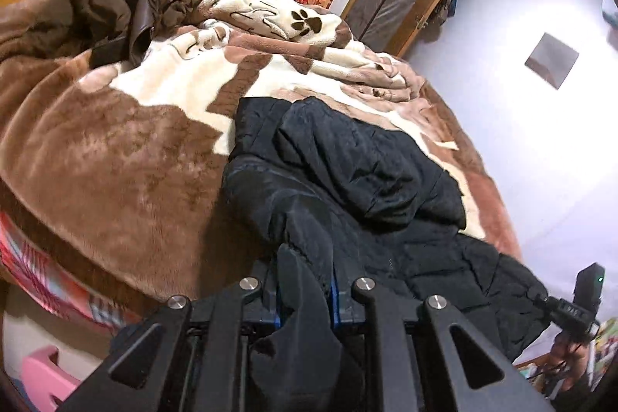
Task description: Fold large clothes
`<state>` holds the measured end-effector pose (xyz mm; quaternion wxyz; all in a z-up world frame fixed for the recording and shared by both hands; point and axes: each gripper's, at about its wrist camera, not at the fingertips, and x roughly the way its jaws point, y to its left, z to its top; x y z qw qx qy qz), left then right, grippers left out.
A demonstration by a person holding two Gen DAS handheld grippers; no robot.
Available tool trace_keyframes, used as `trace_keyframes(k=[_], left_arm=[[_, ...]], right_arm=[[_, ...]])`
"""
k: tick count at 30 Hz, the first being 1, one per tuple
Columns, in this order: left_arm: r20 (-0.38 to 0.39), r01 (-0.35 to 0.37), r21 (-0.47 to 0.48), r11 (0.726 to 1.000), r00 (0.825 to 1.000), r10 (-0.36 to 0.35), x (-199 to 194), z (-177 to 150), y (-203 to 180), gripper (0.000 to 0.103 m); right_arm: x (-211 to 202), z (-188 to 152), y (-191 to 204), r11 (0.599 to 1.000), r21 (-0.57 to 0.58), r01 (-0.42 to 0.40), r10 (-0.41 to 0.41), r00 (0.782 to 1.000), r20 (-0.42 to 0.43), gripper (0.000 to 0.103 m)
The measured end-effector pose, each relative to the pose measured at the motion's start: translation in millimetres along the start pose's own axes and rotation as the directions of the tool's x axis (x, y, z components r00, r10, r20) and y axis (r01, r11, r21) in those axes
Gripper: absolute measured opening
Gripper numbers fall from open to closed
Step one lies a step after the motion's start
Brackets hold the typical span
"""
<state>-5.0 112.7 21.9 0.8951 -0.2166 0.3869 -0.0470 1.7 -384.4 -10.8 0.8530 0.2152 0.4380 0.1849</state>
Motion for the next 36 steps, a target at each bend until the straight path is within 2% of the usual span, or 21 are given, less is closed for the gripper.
trace_keyframes(k=[3, 7, 12, 17, 22, 27, 32, 36], left_arm=[[0.008, 0.012, -0.016, 1.0, 1.0, -0.012, -5, -1, 2, 0.017], [0.028, 0.024, -0.046, 0.999, 0.999, -0.023, -1, 16, 5, 0.017], [0.065, 0.038, -0.074, 0.997, 0.997, -0.033, 10, 55, 4, 0.017], [0.084, 0.038, -0.092, 0.995, 0.996, -0.03, 39, 105, 1, 0.018], [0.052, -0.007, -0.118, 0.993, 0.999, 0.013, 100, 152, 4, 0.018], [-0.045, -0.089, -0.135, 0.987, 0.995, 0.083, 186, 177, 19, 0.02], [-0.136, -0.149, -0.13, 0.98, 0.982, 0.131, 256, 171, 42, 0.026], [-0.131, -0.141, -0.123, 0.982, 0.984, 0.124, 272, 169, 44, 0.028]], right_arm=[[-6, 7, -1, 1.0, 0.013, -0.021, 0.021, 0.999, 0.025, 0.013], [-6, 30, -1, 0.998, 0.026, -0.054, 0.052, 0.996, 0.07, 0.013], [3, 75, 3, 0.996, 0.038, -0.083, 0.077, 0.988, 0.135, 0.013], [25, 133, 4, 0.996, 0.062, -0.071, 0.06, 0.985, 0.159, 0.013], [78, 201, -5, 0.995, 0.093, -0.027, 0.017, 0.994, 0.112, 0.014], [158, 247, -33, 0.989, 0.132, 0.061, -0.063, 0.998, 0.007, 0.015], [234, 256, -71, 0.974, 0.195, 0.117, -0.094, 0.988, -0.123, 0.019], [251, 255, -88, 0.968, 0.238, 0.08, -0.05, 0.99, -0.131, 0.02]])
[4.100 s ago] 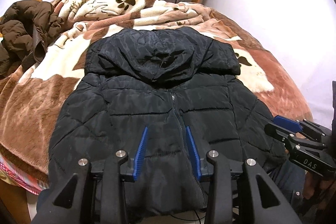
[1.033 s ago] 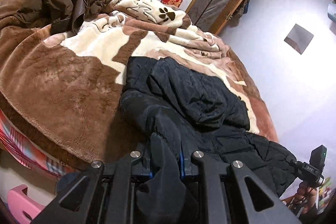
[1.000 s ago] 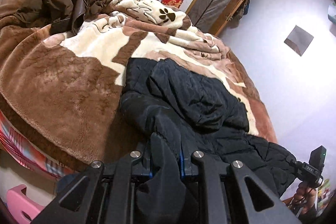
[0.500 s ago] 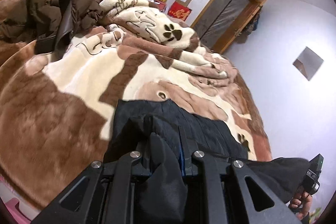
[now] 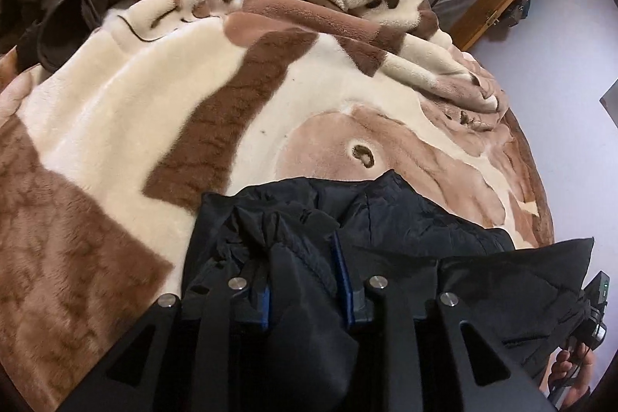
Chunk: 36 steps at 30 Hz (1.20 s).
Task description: Fold large clothes
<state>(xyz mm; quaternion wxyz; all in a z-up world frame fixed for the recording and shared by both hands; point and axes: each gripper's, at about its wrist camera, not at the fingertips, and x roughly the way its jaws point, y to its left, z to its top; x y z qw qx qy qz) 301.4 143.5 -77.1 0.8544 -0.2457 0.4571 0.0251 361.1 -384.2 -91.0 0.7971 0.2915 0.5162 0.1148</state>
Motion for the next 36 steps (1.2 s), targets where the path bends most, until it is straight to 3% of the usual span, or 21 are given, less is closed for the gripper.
trace_keyframes(k=[4, 6, 8, 12, 14, 17, 21, 25, 31, 34, 36], left_arm=[[-0.026, 0.03, -0.006, 1.0, 0.999, -0.03, -8, 10, -3, 0.035], [-0.025, 0.069, -0.034, 0.997, 0.997, -0.069, -21, 18, -2, 0.043], [0.012, 0.1, -0.052, 0.994, 0.995, -0.1, -39, 25, -3, 0.052], [0.099, 0.118, -0.039, 0.992, 0.989, -0.114, -74, 35, -11, 0.061], [0.134, 0.083, -0.006, 0.997, 0.988, -0.082, -88, 35, -18, 0.065], [0.214, 0.051, 0.053, 0.997, 0.975, -0.061, -111, 36, -29, 0.067], [0.233, 0.051, 0.089, 0.995, 0.97, -0.071, -121, 34, -42, 0.069], [0.194, 0.065, 0.163, 0.985, 0.976, -0.096, -105, 10, -64, 0.069], [0.074, 0.071, 0.293, 0.954, 0.993, -0.097, -48, -34, -102, 0.069], [0.056, -0.009, 0.333, 0.943, 0.998, -0.01, -8, -43, -105, 0.069], [0.053, -0.017, 0.311, 0.95, 0.999, 0.0, 12, -40, -96, 0.069]], right_arm=[[-20, 6, 0, 0.998, 0.01, -0.059, 0.06, 0.998, -0.002, 0.028], [-37, 12, 6, 0.995, 0.01, -0.099, 0.098, 0.995, 0.017, 0.044], [-59, 17, 12, 0.99, 0.002, -0.143, 0.143, 0.988, 0.051, 0.052], [-81, 15, 30, 0.992, -0.037, -0.124, 0.127, 0.987, 0.094, 0.053], [-89, 12, 37, 0.992, -0.057, -0.111, 0.117, 0.986, 0.122, 0.053], [-113, 12, 42, 0.993, -0.076, -0.095, 0.11, 0.967, 0.229, 0.054], [-127, 5, 62, 0.986, -0.161, -0.041, 0.086, 0.955, 0.283, 0.054], [-111, -21, 85, 0.957, -0.29, 0.032, 0.051, 0.96, 0.276, 0.054], [-39, -60, 101, 0.886, -0.446, 0.123, -0.042, 0.982, 0.186, 0.054], [-2, -58, 95, 0.852, -0.476, 0.218, -0.14, 0.971, 0.194, 0.054], [19, -48, 82, 0.845, -0.471, 0.253, -0.177, 0.964, 0.2, 0.054]])
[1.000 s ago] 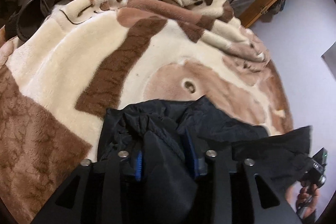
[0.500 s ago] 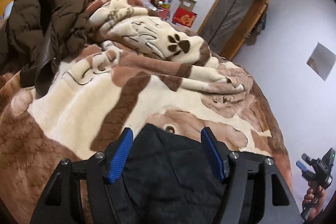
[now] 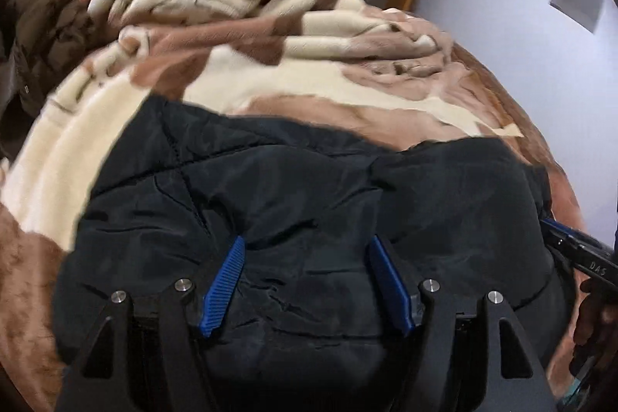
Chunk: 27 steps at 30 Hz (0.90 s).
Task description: Fold large clothes
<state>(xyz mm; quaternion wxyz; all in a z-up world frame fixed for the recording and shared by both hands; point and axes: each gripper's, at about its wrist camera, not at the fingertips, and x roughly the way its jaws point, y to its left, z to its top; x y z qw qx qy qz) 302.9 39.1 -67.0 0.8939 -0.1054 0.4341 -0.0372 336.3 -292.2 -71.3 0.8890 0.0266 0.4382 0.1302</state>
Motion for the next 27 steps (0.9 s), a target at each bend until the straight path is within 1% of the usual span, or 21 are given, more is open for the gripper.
trace_keyframes(k=[1, 3, 5, 6, 8, 9, 10, 12, 14, 15, 17, 19, 22, 25, 27], left_arm=[[0.011, -0.008, -0.001, 1.0, 1.0, 0.008, 6, 2, 3, 0.069], [0.003, -0.032, -0.001, 0.999, 0.999, 0.032, 11, 9, 4, 0.069], [-0.01, -0.045, 0.008, 0.999, 0.999, 0.045, 8, 15, 1, 0.069], [-0.005, -0.042, 0.007, 0.999, 0.999, 0.042, 1, 18, -1, 0.069], [0.04, -0.009, 0.017, 1.0, 0.999, 0.009, -13, 21, -5, 0.069], [0.062, -0.009, 0.038, 0.999, 0.998, 0.007, -18, 22, -7, 0.069], [0.074, -0.025, 0.063, 0.998, 0.997, 0.02, -18, 24, -11, 0.069], [0.081, -0.077, 0.112, 0.991, 0.994, 0.068, -7, 30, -13, 0.069], [0.042, -0.138, 0.125, 0.982, 0.99, 0.134, 16, 34, -5, 0.069], [0.02, -0.153, 0.112, 0.982, 0.988, 0.152, 29, 34, 4, 0.069], [0.022, -0.142, 0.084, 0.986, 0.99, 0.14, 42, 33, 16, 0.07], [0.041, -0.152, 0.101, 0.983, 0.988, 0.149, 50, 29, 15, 0.07], [0.065, -0.172, 0.123, 0.977, 0.984, 0.165, 61, 24, 10, 0.071], [0.057, -0.163, 0.098, 0.982, 0.986, 0.158, 74, 24, 14, 0.071], [0.052, -0.174, 0.101, 0.98, 0.984, 0.169, 77, 26, 13, 0.071]], right_arm=[[7, 1, -4, 1.0, 0.002, 0.013, -0.013, 1.0, 0.004, 0.055], [16, 5, -11, 0.999, 0.011, 0.049, -0.049, 0.999, 0.0, 0.055], [20, 10, -18, 0.997, 0.027, 0.068, -0.067, 0.998, -0.013, 0.055], [17, 12, -18, 0.996, 0.033, 0.077, -0.077, 0.997, -0.02, 0.055], [1, 14, -12, 0.995, 0.041, 0.086, -0.086, 0.996, 0.009, 0.055], [-9, 16, -5, 0.997, 0.029, 0.065, -0.067, 0.997, 0.046, 0.055], [-14, 19, 0, 0.999, 0.011, 0.052, -0.052, 0.997, 0.065, 0.055], [-9, 24, 9, 0.998, -0.029, 0.062, -0.06, 0.996, 0.064, 0.055], [14, 28, 3, 0.995, -0.028, 0.095, -0.095, 0.995, 0.013, 0.055], [25, 27, -3, 0.994, -0.024, 0.11, -0.11, 0.994, -0.003, 0.055], [43, 22, -16, 0.99, -0.005, 0.141, -0.141, 0.99, -0.016, 0.055], [51, 18, -26, 0.991, 0.028, 0.131, -0.131, 0.991, -0.002, 0.055], [61, 11, -27, 0.988, 0.028, 0.155, -0.156, 0.988, 0.024, 0.055], [70, 12, -28, 0.985, 0.03, 0.172, -0.172, 0.985, 0.029, 0.055], [76, 15, -28, 0.983, 0.03, 0.183, -0.184, 0.983, 0.016, 0.055]])
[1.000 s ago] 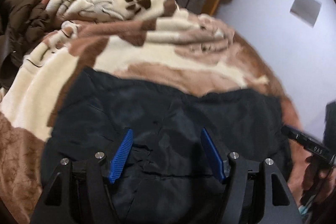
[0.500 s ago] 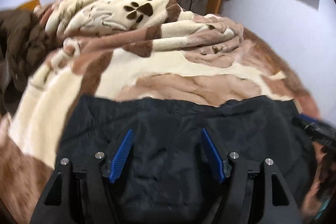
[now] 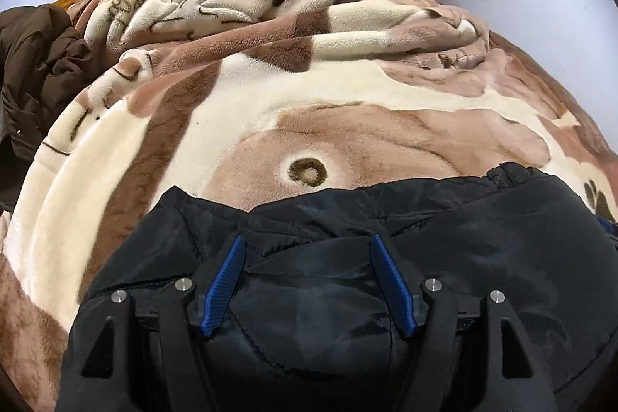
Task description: Fold large clothes
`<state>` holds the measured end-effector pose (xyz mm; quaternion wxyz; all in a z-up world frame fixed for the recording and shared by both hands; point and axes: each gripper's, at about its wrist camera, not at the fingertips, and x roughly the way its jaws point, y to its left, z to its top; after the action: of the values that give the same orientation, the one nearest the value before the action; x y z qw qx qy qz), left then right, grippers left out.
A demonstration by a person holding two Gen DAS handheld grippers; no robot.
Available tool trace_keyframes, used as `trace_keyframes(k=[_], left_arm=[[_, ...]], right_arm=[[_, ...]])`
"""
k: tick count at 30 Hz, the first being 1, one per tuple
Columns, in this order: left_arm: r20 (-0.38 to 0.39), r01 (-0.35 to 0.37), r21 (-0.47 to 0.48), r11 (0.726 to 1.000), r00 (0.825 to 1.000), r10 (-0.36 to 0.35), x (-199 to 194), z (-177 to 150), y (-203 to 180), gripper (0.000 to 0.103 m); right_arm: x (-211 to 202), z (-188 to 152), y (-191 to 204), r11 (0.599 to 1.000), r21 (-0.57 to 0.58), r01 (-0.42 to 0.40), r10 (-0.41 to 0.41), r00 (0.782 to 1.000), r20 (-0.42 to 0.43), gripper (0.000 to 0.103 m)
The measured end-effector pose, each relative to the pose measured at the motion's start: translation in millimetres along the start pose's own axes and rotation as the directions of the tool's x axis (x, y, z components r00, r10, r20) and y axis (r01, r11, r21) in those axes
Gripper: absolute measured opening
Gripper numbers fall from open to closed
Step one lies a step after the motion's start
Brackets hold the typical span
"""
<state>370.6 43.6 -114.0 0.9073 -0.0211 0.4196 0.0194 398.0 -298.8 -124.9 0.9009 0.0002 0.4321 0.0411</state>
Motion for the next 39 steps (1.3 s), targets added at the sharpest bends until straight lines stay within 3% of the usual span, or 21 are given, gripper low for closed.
trace_keyframes(k=[6, 8, 10, 13, 15, 23, 27, 29, 32, 34, 37, 39], left_arm=[[-0.015, 0.013, 0.02, 1.0, 1.0, -0.013, -32, 10, 4, 0.07], [0.033, 0.016, 0.024, 1.0, 0.999, -0.017, -52, 13, 14, 0.07], [0.075, -0.025, 0.046, 0.999, 0.997, 0.022, -65, 13, 29, 0.07], [0.021, -0.076, 0.003, 0.997, 0.997, 0.076, -49, 9, 58, 0.07], [-0.007, -0.041, -0.06, 0.997, 0.999, 0.041, -35, 0, 73, 0.071], [0.013, -0.028, -0.1, 0.995, 0.999, 0.029, -7, -13, 68, 0.074], [-0.015, -0.046, -0.088, 0.995, 0.999, 0.045, -24, -3, 66, 0.072], [0.007, -0.041, -0.105, 0.994, 0.999, 0.042, -45, 0, 69, 0.071], [0.092, 0.013, -0.1, 0.995, 0.996, -0.004, -87, 8, 58, 0.071], [0.135, 0.083, -0.076, 0.994, 0.988, -0.072, -107, 12, 36, 0.071], [0.117, 0.187, 0.031, 0.982, 0.975, -0.189, -108, 14, -19, 0.071], [0.078, 0.214, 0.098, 0.972, 0.972, -0.222, -94, 11, -51, 0.071]], right_arm=[[-16, 6, -4, 1.0, 0.001, -0.013, 0.013, 0.999, -0.029, 0.055], [-39, 9, -6, 1.0, -0.014, -0.004, 0.004, 1.0, 0.007, 0.055], [-56, 7, -10, 1.0, -0.021, -0.002, 0.004, 0.999, 0.054, 0.055], [-50, -1, -19, 1.0, 0.003, 0.018, -0.018, 0.999, 0.031, 0.055], [-40, -9, -26, 0.999, 0.018, 0.03, -0.03, 0.999, 0.034, 0.056], [-17, -16, -25, 0.998, 0.031, 0.058, -0.059, 0.997, 0.046, 0.059], [-26, -9, -23, 0.997, 0.019, 0.081, -0.081, 0.997, 0.002, 0.059], [-52, -4, -19, 0.995, 0.012, 0.095, -0.096, 0.995, 0.032, 0.059], [-98, 0, -1, 0.999, -0.01, 0.03, -0.029, 0.991, 0.13, 0.059], [-118, 0, 22, 0.998, -0.048, -0.033, 0.041, 0.984, 0.173, 0.059], [-114, -2, 60, 0.984, -0.113, -0.137, 0.151, 0.98, 0.129, 0.059], [-94, -6, 75, 0.981, -0.14, -0.136, 0.149, 0.985, 0.084, 0.059]])
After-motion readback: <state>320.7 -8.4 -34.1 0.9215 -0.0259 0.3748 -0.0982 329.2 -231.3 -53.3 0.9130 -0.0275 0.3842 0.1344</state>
